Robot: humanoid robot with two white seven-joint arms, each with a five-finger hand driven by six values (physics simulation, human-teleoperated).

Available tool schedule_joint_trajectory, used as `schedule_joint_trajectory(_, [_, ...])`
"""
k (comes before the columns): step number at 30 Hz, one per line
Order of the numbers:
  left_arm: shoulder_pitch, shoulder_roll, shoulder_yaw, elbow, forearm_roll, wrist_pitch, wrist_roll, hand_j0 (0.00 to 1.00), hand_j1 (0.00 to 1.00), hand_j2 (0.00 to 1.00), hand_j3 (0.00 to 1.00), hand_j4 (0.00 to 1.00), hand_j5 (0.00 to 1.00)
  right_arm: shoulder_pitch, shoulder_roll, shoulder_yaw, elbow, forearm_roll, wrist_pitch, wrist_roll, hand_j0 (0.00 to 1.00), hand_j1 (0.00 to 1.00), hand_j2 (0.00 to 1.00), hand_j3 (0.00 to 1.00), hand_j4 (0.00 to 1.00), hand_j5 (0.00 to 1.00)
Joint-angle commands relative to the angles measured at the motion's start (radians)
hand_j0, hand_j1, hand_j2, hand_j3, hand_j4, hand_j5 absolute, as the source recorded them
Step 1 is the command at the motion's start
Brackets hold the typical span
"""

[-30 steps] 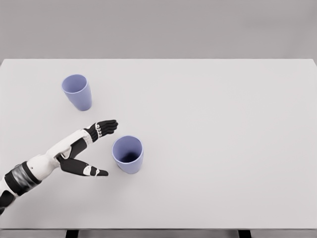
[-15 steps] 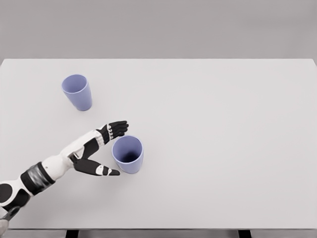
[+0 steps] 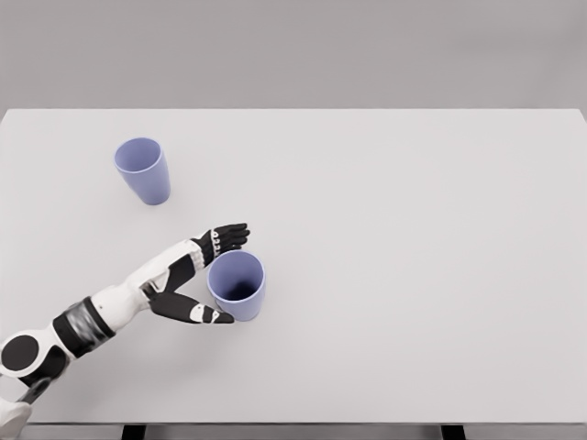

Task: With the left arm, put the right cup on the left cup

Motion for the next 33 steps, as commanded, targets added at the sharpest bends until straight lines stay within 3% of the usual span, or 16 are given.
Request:
schedule_joint_trajectory(1, [-0.002, -0.005, -0.005, 0.000, 0.004, 0.002, 0.000, 1.00, 1.00, 1.00, 1.00, 1.00, 1.00, 0.000, 0.000, 0.000, 0.000, 0.000, 0.000, -0.001, 1.00, 1.00, 1.00, 1.00, 1.00, 1.00])
schedule_joint_trajectory(8, [-0.002, -0.005, -0.012, 0.002, 0.001, 0.008, 0.000, 1.00, 1.00, 1.00, 1.00, 1.00, 1.00, 0.000, 0.000, 0.000, 0.000, 0.000, 0.000, 0.000, 1.00, 1.00, 1.00, 1.00, 1.00, 1.00])
schedule_joint_trajectory(10, [-0.002, -0.022, -0.016, 0.011, -0.041, 0.003, 0.000, 1.00, 1.00, 1.00, 1.00, 1.00, 1.00, 0.000, 0.000, 0.000, 0.000, 0.000, 0.001, 0.000, 1.00, 1.00, 1.00, 1.00, 1.00, 1.00])
schedule_joint_trajectory(17, [-0.002, -0.034, -0.014, 0.028, -0.064, -0.006, 0.000, 1.00, 1.00, 1.00, 1.00, 1.00, 1.00, 0.000, 0.000, 0.000, 0.000, 0.000, 0.000, -0.001, 1.00, 1.00, 1.00, 1.00, 1.00, 1.00])
schedule_joint_trajectory(33, [-0.023, -0.045, -0.014, 0.034, -0.071, 0.002, 0.000, 1.00, 1.00, 1.00, 1.00, 1.00, 1.00, 0.000, 0.000, 0.000, 0.000, 0.000, 0.001, 0.000, 1.00, 1.00, 1.00, 1.00, 1.00, 1.00])
